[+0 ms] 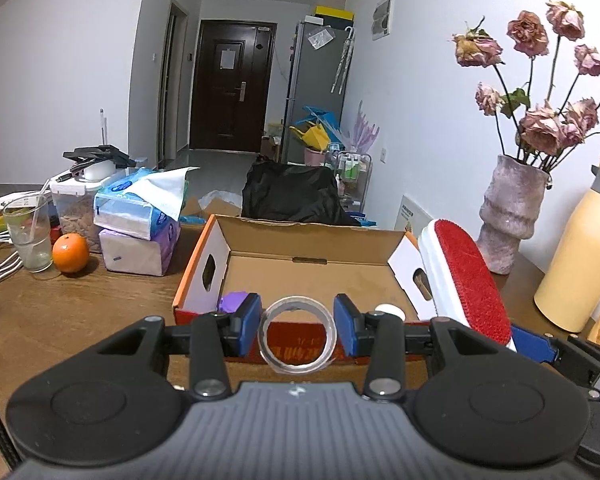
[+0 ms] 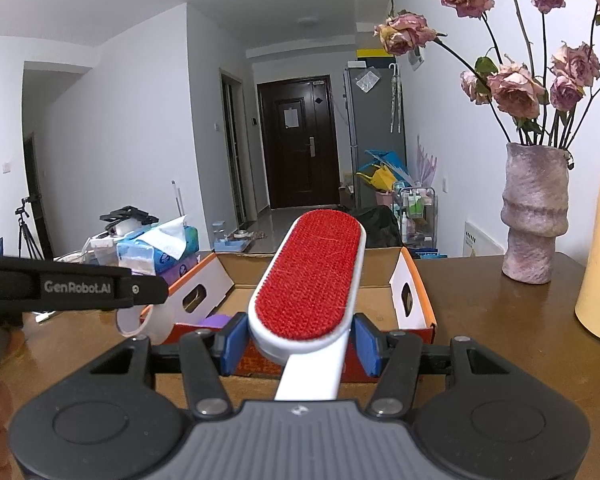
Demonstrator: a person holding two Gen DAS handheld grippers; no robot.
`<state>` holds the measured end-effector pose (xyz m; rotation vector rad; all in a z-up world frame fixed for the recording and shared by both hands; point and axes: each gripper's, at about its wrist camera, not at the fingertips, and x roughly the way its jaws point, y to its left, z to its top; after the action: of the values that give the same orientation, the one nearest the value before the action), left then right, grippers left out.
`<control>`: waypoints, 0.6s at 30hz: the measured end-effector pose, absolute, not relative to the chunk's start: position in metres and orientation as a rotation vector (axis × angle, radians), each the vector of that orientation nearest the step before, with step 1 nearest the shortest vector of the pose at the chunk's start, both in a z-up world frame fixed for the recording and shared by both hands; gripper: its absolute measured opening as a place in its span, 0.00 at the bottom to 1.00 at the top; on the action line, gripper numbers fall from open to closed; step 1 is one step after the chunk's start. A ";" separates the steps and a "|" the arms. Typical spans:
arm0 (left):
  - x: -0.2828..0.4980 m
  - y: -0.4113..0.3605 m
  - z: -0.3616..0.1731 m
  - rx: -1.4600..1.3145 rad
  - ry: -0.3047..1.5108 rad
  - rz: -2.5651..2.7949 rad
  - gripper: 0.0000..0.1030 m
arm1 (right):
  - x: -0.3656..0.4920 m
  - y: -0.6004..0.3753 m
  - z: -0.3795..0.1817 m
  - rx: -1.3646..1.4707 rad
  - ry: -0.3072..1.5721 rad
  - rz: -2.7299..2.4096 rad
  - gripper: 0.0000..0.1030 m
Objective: Organize rigid objects
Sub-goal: 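Carry the white roll in the left tool and lint brush in the right tool over the cardboard box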
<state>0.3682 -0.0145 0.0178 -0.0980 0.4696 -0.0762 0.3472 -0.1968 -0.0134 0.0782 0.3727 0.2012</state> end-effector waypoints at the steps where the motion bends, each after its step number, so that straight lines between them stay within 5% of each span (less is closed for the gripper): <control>1: 0.372 -0.014 0.017 -0.102 0.472 -0.073 0.40 | 0.351 -0.197 -0.013 0.080 0.374 0.200 0.54; 18: 0.437 -0.012 0.011 -0.119 0.484 -0.036 0.40 | 0.420 -0.198 -0.015 0.128 0.441 0.198 0.54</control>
<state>0.4374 -0.0117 0.0111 -0.1189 0.4843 -0.0363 0.4202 -0.1985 -0.0152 0.1282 0.4414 0.1980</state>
